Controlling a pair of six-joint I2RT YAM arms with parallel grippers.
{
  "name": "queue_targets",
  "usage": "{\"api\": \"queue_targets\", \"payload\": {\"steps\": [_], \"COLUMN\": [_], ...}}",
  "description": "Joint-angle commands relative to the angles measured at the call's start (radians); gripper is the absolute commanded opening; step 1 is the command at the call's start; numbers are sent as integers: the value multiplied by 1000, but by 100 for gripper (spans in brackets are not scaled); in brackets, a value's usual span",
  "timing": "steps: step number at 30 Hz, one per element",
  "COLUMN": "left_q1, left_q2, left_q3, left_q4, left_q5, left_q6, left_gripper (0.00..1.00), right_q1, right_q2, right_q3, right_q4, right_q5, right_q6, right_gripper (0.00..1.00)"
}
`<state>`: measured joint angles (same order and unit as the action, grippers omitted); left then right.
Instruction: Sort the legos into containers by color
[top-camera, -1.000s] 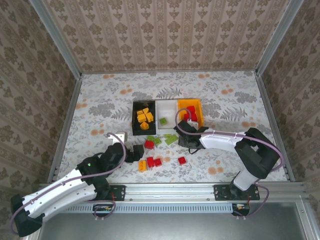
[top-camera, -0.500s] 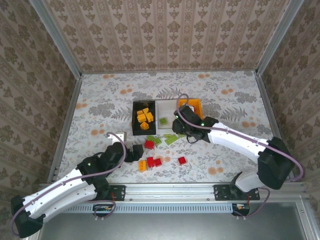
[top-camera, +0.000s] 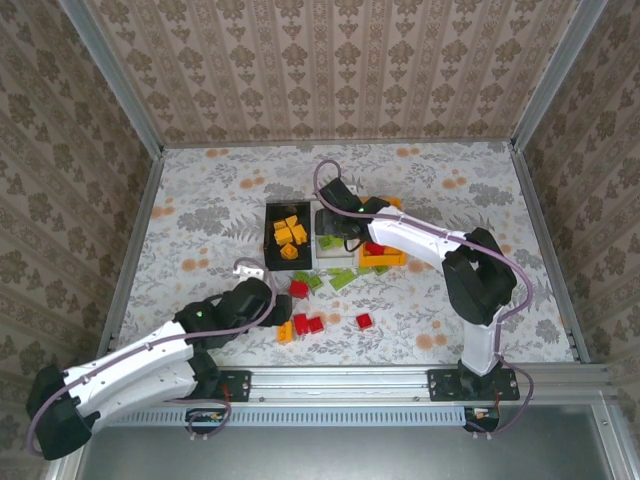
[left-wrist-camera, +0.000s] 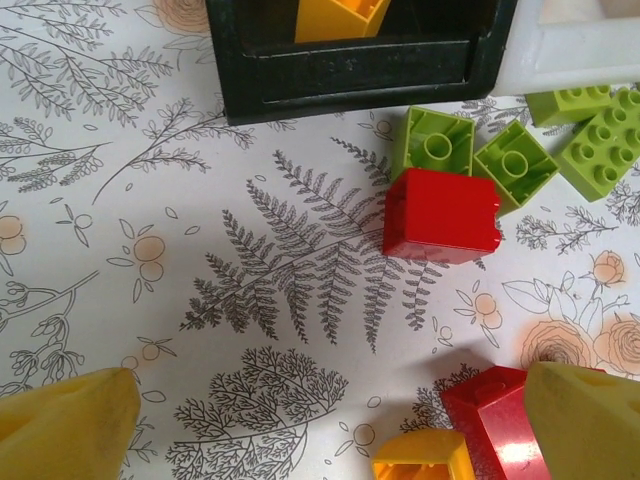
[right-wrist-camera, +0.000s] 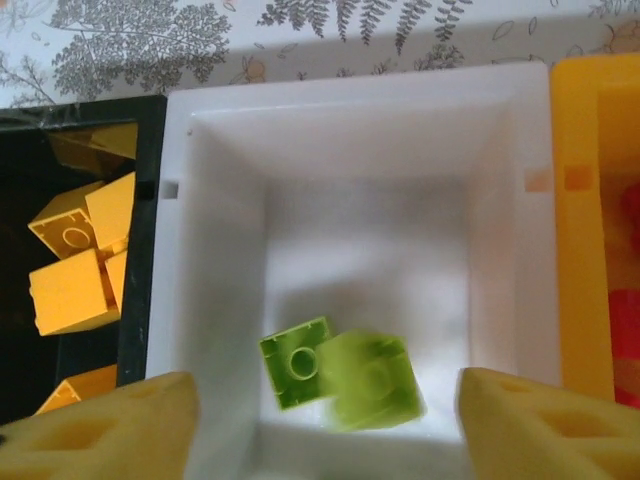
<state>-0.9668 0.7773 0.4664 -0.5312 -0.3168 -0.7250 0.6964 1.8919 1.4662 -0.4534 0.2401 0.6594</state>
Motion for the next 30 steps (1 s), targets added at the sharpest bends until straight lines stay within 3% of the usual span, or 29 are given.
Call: {"api": "queue_targets", "payload": {"steps": [1,3,9,19,30], "left_q1": [8,8,-31,-85,-72], "left_q2": [26,44,93,171,259], "left_q3": [39,46,15,-43,-78], "left_q4": [-5,-15,-27,46,97], "left_q5": [50,89,198,240,272], "left_q6": [44,50,5,-84,-113], "left_gripper": [100,99,86,79,58], "right_q1": [2,2,2,-22,-55], "right_q2": [-23,-54,-154,-257,-321], "right_q3": [33,4,-131,-266,-315], "right_q4": [-42,-33,20,64,85], "right_q5": [24,20,4,-7,-27], "right_q6": [-7,-3,21,54,71], "right_gripper": [78,79,79,80,80]}}
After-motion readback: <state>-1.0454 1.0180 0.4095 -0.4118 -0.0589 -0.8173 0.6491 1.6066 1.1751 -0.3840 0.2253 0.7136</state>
